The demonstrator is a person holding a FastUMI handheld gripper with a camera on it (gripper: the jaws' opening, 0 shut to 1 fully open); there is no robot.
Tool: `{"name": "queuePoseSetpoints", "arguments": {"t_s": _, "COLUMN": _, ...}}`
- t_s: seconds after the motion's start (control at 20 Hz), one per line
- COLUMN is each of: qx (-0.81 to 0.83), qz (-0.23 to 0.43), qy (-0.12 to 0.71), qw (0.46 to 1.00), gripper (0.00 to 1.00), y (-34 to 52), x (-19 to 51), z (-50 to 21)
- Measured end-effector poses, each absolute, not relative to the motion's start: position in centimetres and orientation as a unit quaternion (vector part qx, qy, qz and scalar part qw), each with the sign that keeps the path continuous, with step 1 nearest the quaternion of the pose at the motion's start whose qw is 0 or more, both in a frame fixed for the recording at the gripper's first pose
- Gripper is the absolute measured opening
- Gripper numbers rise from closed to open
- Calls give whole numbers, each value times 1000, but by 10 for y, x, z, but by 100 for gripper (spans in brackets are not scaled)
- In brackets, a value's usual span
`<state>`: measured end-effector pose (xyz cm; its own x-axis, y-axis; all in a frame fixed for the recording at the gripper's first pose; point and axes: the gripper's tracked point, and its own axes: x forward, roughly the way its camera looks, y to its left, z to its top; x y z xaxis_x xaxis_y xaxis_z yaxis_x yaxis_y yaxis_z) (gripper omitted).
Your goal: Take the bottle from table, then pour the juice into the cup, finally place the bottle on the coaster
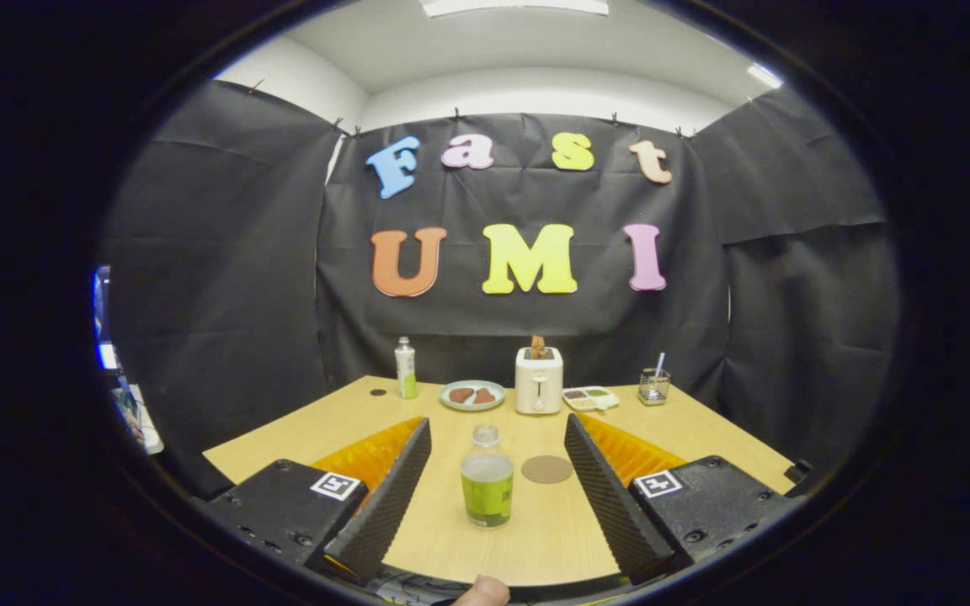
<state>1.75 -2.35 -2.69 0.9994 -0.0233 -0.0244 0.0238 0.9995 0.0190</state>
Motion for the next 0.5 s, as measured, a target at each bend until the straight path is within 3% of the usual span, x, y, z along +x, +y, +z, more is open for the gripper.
{"name": "queuePoseSetpoints", "arguments": {"t_s": 0.5, "qx": 3, "qz": -29, "qy": 20, "qw": 999, "gripper": 100, "y": -29, "x": 33, "z": -38}}
